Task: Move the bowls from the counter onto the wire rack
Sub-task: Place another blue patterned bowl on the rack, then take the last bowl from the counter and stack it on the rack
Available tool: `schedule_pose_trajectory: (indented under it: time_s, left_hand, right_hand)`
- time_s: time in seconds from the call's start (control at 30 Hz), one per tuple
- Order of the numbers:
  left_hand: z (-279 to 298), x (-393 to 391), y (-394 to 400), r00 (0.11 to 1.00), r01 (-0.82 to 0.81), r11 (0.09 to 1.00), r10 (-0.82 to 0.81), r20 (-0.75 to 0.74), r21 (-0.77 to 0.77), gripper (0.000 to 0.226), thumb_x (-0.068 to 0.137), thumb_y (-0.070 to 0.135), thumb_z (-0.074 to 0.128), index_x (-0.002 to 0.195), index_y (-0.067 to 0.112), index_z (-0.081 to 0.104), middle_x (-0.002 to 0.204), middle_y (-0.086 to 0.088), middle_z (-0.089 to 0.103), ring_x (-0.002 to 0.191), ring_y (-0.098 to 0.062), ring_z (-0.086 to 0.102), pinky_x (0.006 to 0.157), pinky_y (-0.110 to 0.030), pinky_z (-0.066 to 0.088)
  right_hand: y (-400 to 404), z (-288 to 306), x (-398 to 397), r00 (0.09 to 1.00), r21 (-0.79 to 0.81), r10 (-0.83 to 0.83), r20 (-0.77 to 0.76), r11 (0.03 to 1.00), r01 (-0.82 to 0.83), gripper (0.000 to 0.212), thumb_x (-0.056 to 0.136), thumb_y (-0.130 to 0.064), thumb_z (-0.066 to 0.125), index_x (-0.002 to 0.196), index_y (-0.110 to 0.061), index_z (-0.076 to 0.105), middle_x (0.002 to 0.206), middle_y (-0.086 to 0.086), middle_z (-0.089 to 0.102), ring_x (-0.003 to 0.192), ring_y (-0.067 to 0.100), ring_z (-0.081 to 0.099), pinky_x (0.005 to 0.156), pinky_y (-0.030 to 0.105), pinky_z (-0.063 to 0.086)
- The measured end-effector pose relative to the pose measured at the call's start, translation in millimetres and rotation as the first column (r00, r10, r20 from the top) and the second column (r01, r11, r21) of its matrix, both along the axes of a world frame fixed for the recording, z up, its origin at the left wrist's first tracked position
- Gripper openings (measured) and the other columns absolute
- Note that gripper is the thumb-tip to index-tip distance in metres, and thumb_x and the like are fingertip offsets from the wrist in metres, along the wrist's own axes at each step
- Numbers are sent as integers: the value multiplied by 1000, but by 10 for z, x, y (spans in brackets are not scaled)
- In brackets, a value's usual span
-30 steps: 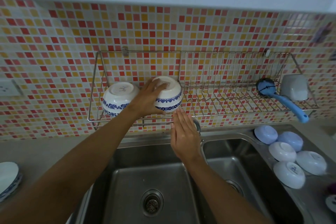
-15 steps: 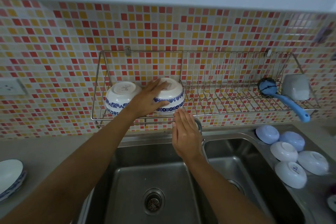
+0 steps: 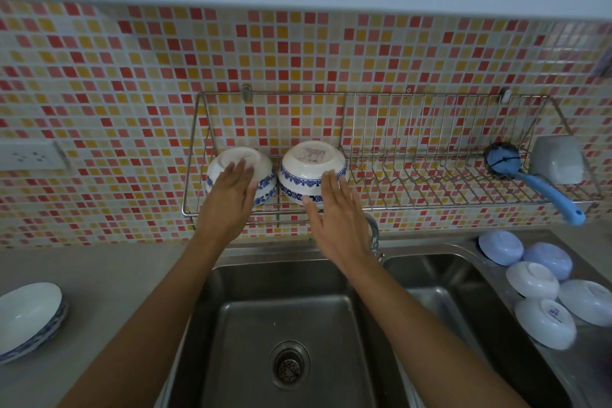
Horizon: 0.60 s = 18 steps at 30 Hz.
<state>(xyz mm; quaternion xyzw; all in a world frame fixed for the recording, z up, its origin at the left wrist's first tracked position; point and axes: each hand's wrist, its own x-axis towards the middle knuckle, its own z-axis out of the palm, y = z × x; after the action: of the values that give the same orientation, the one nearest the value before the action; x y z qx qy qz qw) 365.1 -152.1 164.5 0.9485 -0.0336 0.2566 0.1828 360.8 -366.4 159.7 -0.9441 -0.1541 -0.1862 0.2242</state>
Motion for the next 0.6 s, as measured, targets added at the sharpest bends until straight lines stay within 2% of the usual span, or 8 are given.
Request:
schedule_pose_trajectory:
  time_s: [0.1,0.2,0.33,0.43,0.5,0.6]
  left_hand:
    - [-10,16,36,997,31,999,-30,-71,14,54,100,40,21,149,15,21,157,-3,21,147,-18,11,118,-37,16]
    - [-18,5,34,995,30,997,-23,-101,69,55,101,40,17,149,14,20,158,-4,18,147,-19,9,119,-40,17]
    - [-58,-201,96,995,-4,984,21,-93,180,60,99,43,8,146,12,30,155,-8,26,145,-24,19,119,-45,17]
    - [-184,-583,289,997,-17,981,32,-75,191,63,96,47,0,149,18,21,158,-5,16,147,-23,8,120,-45,4]
    - [-274,-890,551,997,-12,996,19,-76,90,60,96,47,5,149,23,17,158,-1,8,146,-19,-1,120,-43,-1]
    - [-440,-1311,1201,990,-125,992,123,-65,-29,55,98,46,14,146,23,28,157,-3,18,146,-22,7,119,-41,2]
  right_hand:
    - [40,-36,65,999,-88,-30,-25,996,27,75,95,-62,11,153,-13,6,162,3,1,149,17,2,121,44,-1]
    - [75,-70,59,997,-143,-77,5,987,77,76,96,-61,11,153,-11,4,162,5,0,149,19,1,120,45,-6]
    - [280,-156,-91,994,-98,-85,74,991,92,74,96,-59,10,152,-10,9,161,8,5,149,23,-3,120,50,-1]
    - [662,-350,-405,986,-53,113,124,993,-108,69,97,-54,14,153,-13,9,161,8,1,149,22,-5,121,47,1]
    - [990,-551,-652,953,-22,274,127,962,-274,63,99,-44,31,152,-15,15,161,9,4,149,22,-2,121,41,2]
    - [1581,-888,-978,895,-26,440,70,898,-439,56,96,-31,43,148,-15,29,158,13,21,147,27,12,119,42,15]
